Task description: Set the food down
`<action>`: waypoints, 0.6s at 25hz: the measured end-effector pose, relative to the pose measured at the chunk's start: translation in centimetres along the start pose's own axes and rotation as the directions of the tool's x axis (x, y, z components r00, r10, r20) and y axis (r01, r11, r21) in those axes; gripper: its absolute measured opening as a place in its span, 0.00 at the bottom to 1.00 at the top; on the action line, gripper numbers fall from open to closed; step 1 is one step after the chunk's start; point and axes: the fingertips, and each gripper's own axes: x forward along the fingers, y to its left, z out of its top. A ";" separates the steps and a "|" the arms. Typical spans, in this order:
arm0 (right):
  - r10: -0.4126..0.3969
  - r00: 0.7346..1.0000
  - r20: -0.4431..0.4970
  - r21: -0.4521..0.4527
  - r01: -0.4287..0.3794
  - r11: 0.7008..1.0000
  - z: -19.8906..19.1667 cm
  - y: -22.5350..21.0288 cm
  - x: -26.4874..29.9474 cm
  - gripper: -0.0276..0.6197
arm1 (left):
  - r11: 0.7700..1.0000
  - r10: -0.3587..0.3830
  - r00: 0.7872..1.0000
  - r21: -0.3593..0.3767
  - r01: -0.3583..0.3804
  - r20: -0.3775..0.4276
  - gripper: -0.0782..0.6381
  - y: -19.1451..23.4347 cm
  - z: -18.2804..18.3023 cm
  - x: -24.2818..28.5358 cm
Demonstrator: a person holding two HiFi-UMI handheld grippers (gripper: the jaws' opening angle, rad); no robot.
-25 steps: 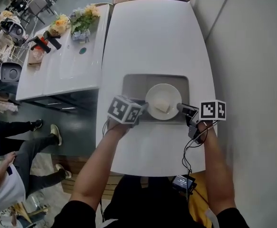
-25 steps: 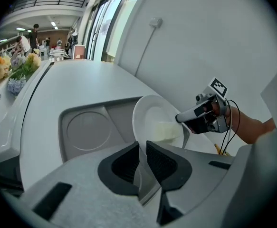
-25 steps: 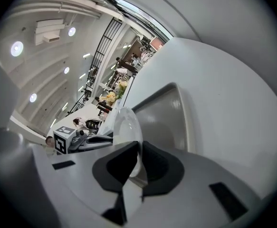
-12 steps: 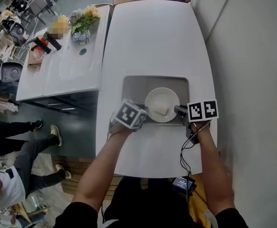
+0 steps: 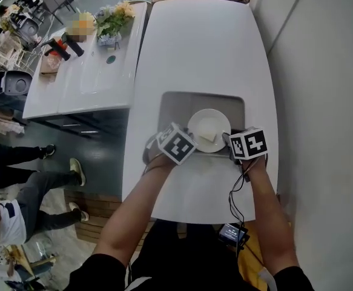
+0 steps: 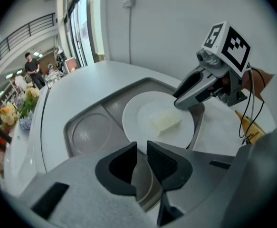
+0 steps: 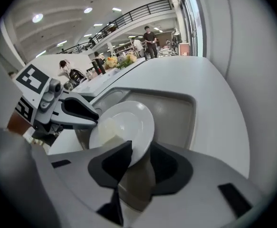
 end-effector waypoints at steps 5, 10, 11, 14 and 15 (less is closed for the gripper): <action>-0.073 0.997 0.029 -0.127 0.076 0.989 0.2 -0.2 0.1 0.22 | 0.993 0.069 0.998 0.099 -0.069 0.000 0.18 -0.3 -0.5 0.0; 0.098 0.897 0.430 -0.163 -0.029 0.986 4.3 2.6 -5.8 0.06 | 0.990 0.064 0.963 0.108 -0.095 0.261 0.18 -1.2 0.6 -4.4; 0.164 0.852 0.498 -0.168 -0.090 0.982 4.7 4.0 -7.5 0.06 | 0.989 0.045 0.940 0.117 -0.090 0.339 0.18 -1.9 0.9 -6.0; 0.286 0.753 0.593 -0.176 -0.226 0.958 3.8 7.7 -11.4 0.05 | 0.991 -0.030 0.848 0.125 -0.043 0.529 0.16 -5.1 0.7 -10.6; 0.306 0.730 0.611 -0.177 -0.251 0.952 3.0 8.7 -12.3 0.05 | 0.992 -0.051 0.820 0.125 -0.025 0.570 0.16 -6.2 0.3 -11.8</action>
